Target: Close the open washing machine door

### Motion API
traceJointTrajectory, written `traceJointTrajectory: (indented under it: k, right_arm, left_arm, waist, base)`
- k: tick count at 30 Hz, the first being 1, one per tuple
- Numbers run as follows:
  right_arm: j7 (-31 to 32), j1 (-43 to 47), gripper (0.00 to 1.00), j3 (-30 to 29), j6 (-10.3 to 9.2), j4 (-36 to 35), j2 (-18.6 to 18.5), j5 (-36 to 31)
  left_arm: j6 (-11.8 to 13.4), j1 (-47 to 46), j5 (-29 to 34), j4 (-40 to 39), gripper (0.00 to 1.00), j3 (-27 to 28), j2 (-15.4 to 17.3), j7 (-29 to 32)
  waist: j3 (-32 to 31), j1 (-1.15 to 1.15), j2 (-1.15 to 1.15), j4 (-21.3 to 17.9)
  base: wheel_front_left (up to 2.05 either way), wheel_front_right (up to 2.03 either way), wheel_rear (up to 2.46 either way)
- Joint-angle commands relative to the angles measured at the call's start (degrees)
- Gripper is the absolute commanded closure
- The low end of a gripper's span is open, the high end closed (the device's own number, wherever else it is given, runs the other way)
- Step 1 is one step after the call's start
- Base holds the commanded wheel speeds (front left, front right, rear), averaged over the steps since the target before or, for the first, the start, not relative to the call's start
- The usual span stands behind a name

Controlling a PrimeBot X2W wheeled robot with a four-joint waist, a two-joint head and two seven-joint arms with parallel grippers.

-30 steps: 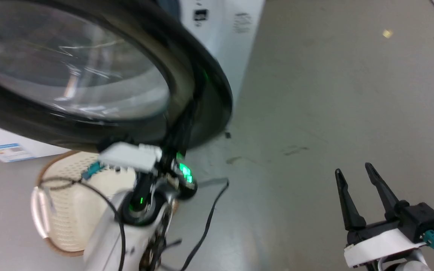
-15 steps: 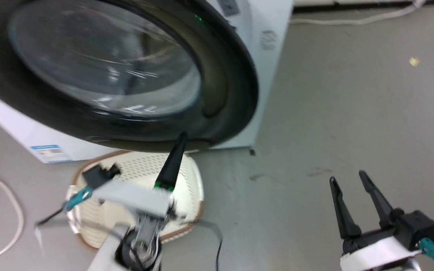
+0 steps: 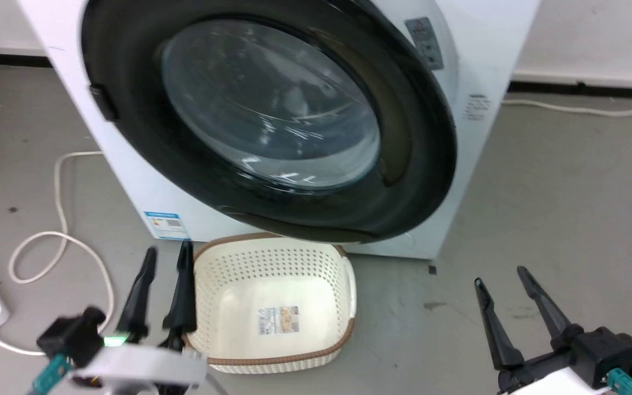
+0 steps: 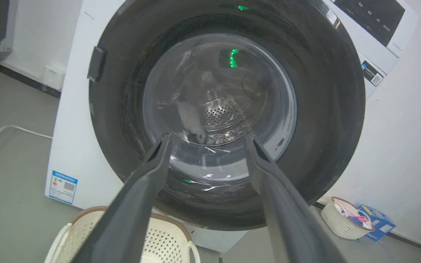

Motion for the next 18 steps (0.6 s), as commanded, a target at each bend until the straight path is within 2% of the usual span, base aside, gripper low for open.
traceJointTrajectory:
  k: [1, 5, 8, 11, 14, 15, 16, 18]
  right_arm:
    - [-0.2, 0.9, 0.00, 0.3, 0.05, -0.3, -0.4, -0.2]
    - [-0.2, 1.4, 0.00, 0.7, 0.05, 0.0, -0.4, -0.5]
    - [-0.2, 1.7, 0.00, 0.7, 0.05, 0.2, -0.4, -0.6]
    - [-0.2, 1.8, 0.00, 0.5, 0.05, 0.3, -0.2, -0.8]
    - [-0.2, 1.8, 0.00, 0.4, 0.05, 0.5, 0.0, -0.7]
    - [-0.2, 1.8, 0.63, 1.0, 0.05, 1.1, -0.2, -0.5]
    - [-0.2, 1.5, 1.00, 1.4, 0.05, 1.3, -0.5, -0.6]
    - [-0.2, 0.6, 1.00, 1.9, 0.05, 1.5, -0.9, -0.3]
  left_arm:
    - [-0.3, 1.8, 4.3, -1.0, 0.00, 1.8, -0.4, -0.2]
    - [0.3, 5.1, 20.8, -3.2, 0.00, 2.6, 0.3, -0.2]
    - [1.2, 7.0, 29.1, -4.1, 0.00, 1.2, 0.2, -0.2]
    - [1.8, 8.4, 34.6, -3.4, 0.00, -1.3, 0.5, -0.2]
    - [2.9, 8.5, 35.5, -3.9, 0.00, -1.5, -0.7, -0.2]
    - [3.3, 8.4, 35.7, -4.0, 0.00, -1.5, -1.0, -0.2]
    - [3.5, 8.2, 35.9, -4.1, 0.00, -1.5, -1.2, -0.2]
    - [3.8, 7.6, 36.0, -4.2, 0.00, -1.7, -1.6, -0.2]
  waist:
    - [-1.1, 0.01, 0.00, 1.4]
    - [-1.3, 0.01, 0.00, 2.3]
    - [-1.5, 0.01, 0.00, 2.7]
    - [-1.4, 0.01, 0.00, 3.0]
    - [-0.9, 0.01, 0.00, 3.5]
    - [-0.6, 0.01, 0.00, 3.7]
    - [-0.2, 0.01, 0.00, 4.0]
    - [1.1, 0.01, 0.00, 4.7]
  base:
    - [0.00, 0.00, 0.00]
    - [0.00, 0.00, 0.00]
    - [0.00, 0.00, 0.00]
    - [0.00, 0.00, 0.00]
    - [0.00, 0.00, 0.00]
    - [0.00, 0.00, 0.00]
    - [0.00, 0.00, 0.00]
    - [0.00, 0.00, 0.00]
